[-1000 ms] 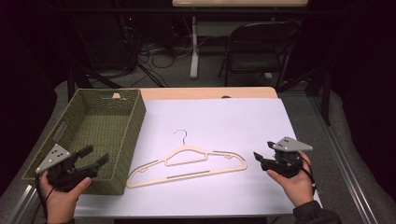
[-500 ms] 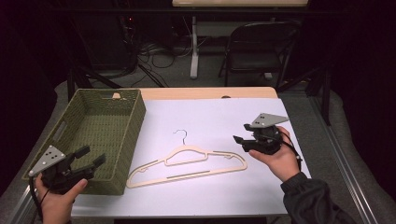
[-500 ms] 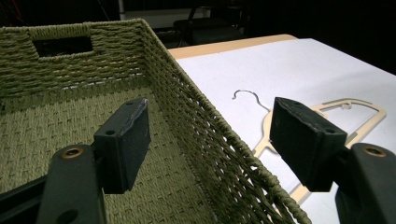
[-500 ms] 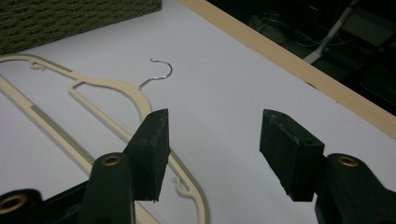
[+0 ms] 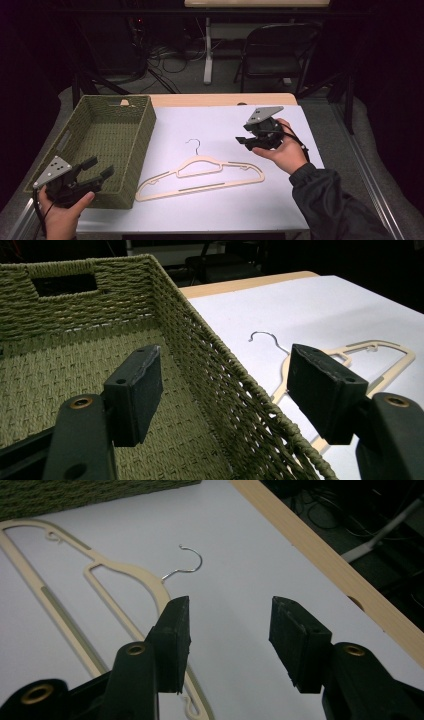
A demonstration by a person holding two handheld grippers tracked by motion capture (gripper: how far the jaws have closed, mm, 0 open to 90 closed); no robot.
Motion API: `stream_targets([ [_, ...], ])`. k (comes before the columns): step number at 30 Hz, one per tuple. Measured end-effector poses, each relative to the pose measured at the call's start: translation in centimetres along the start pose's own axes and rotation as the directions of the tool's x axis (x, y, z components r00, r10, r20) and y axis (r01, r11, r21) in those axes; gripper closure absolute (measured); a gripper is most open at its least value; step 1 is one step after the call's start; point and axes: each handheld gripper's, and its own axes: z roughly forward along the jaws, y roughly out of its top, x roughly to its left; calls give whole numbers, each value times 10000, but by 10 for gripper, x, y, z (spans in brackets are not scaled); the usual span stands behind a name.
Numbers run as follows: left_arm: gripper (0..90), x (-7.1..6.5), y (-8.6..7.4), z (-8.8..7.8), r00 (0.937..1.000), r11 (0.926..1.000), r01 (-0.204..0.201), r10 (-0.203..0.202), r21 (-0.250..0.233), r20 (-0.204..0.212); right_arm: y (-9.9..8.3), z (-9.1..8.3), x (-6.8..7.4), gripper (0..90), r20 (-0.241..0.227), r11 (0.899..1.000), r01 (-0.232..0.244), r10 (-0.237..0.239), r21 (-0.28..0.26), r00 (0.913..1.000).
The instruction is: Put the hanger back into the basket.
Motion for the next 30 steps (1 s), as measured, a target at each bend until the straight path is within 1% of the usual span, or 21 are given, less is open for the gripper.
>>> stream_targets([
  [1,303,0,0,0,10000,10000,-9,9,8,-8,2,3,0,512,-154,9999,166,-166,45,9997],
  [3,304,0,0,0,10000,10000,-8,8,3,-11,7,8,0,547,-270,9972,631,-621,394,9977],
  [4,304,-1,0,0,10000,10000,-35,35,-16,-3,10,12,0,561,-420,9953,777,-753,582,9963],
  [5,304,-1,0,0,10000,10000,-39,39,-18,-6,10,15,0,568,-470,9954,784,-758,551,9960],
  [6,303,0,0,0,10000,10000,-38,38,-2,-7,11,19,0,577,-542,9940,836,-799,710,9953],
  [7,303,0,0,0,10000,10000,-27,27,-5,-7,11,22,-1,590,-531,9908,1010,-966,895,9939],
  [8,304,0,0,0,10000,10000,-25,25,22,-34,12,26,-1,611,-616,9866,1245,-1185,1054,9910],
  [9,304,0,0,0,10000,10000,-13,13,38,-55,12,29,-1,623,-704,9845,1254,-1174,1224,9906],
  [11,304,1,-1,-1,10000,10000,-16,16,31,-33,13,33,0,618,-827,9839,1327,-1233,1199,9889],
  [16,304,1,0,-2,10000,10000,8,-8,-17,-12,15,43,3,577,-1134,9802,1384,-1228,1418,9859],
  [18,304,1,0,-2,10000,10000,-20,20,-20,6,14,47,4,579,-1119,9774,1476,-1314,1516,9850],
  [19,304,1,0,-2,10000,10000,-26,26,-17,8,14,49,4,583,-1188,9760,1506,-1327,1573,9840],
  [20,303,1,0,-2,10000,10000,-26,26,-17,8,14,49,4,583,-1188,9760,1506,-1327,1573,9840],
  [21,304,1,0,-2,10000,10000,-24,24,-17,8,12,53,5,588,-1323,9753,1472,-1261,1647,9832],
  [23,304,0,0,-2,10000,10000,-17,17,-17,7,12,55,5,588,-1337,9747,1501,-1286,1657,9826],
  [24,304,0,0,-2,10000,10000,-17,17,-11,-9,10,61,6,603,-1454,9744,1486,-1245,1688,9815],
  [25,304,0,0,-2,10000,10000,-19,19,-6,-9,9,63,7,605,-1495,9740,1505,-1256,1694,9808],
  [27,304,0,0,-1,10000,10000,-20,20,4,-8,9,69,9,613,-1568,9692,1610,-1324,1864,9787],
  [28,304,0,0,-1,10000,10000,-15,15,15,15,8,71,11,618,-1617,9690,1585,-1284,1896,9784],
  [30,304,1,0,-1,10000,10000,-10,10,29,8,8,78,13,622,-1830,9642,1727,-1362,2013,9736],
])
